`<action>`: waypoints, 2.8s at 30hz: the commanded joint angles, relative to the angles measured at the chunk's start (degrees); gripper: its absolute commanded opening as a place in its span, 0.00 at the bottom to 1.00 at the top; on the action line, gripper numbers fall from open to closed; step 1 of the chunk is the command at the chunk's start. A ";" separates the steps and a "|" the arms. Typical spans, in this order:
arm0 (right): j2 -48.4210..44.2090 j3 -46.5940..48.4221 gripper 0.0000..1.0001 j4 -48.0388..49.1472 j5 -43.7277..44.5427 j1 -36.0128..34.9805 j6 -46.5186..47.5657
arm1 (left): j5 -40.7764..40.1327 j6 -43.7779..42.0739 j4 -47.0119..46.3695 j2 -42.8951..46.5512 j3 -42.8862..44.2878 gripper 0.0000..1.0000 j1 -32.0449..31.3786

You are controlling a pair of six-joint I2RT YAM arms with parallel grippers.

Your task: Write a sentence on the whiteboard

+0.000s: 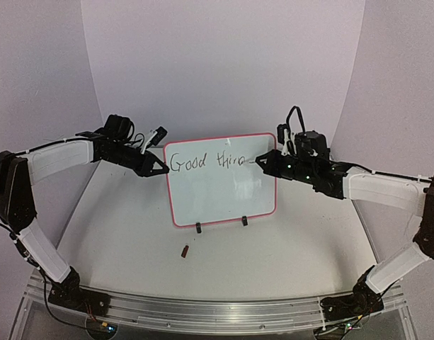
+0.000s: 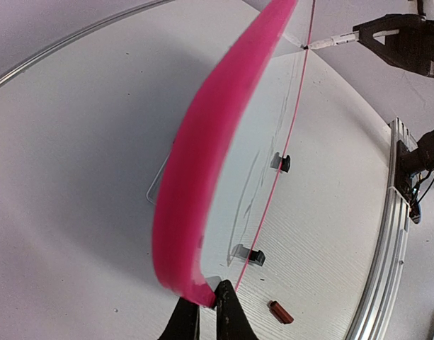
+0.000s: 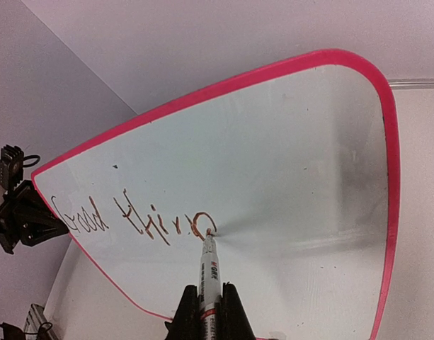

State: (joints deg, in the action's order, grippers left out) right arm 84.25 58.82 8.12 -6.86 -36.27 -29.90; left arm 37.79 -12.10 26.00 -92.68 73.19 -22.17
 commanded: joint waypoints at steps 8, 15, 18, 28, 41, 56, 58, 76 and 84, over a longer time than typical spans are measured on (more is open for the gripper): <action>0.65 -2.66 0.00 -0.27 -1.64 0.31 -1.47 | -4.13 -2.33 1.34 -0.93 1.26 0.00 -0.53; 2.37 -2.23 0.00 0.73 -3.16 0.32 -1.97 | -4.34 -2.41 1.35 -0.80 1.24 0.00 -0.69; 2.59 -2.05 0.00 1.73 -3.69 0.32 -2.34 | -4.35 -2.41 1.34 -0.62 1.17 0.00 -0.74; 1.82 -0.82 0.00 4.69 -6.14 0.32 -3.04 | -4.50 -2.45 1.34 -0.62 1.14 0.00 -0.79; -11.04 -4.80 0.00 3.98 -3.09 0.32 -2.28 | -4.53 -2.44 1.36 -0.39 1.02 0.00 -0.77; -9.97 -6.40 0.00 3.82 -4.85 2.42 -0.16 | -4.81 -2.52 1.55 -0.59 1.01 0.00 -0.83; -10.20 -6.83 0.00 4.22 -5.80 2.94 0.00 | -4.90 -2.50 1.49 -0.61 1.00 0.00 -0.88; -7.06 -8.17 0.00 12.20 -11.42 5.07 -1.74 | -5.30 -2.60 1.13 -1.39 0.85 0.00 -0.86; -4.37 -6.71 0.00 12.87 -9.94 5.10 -1.97 | -5.33 -2.74 1.43 -1.89 1.06 0.00 -0.85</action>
State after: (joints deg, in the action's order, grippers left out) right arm 78.80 50.48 17.75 -17.48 -31.42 -31.50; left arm 37.39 -12.19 26.08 -92.68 73.19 -22.41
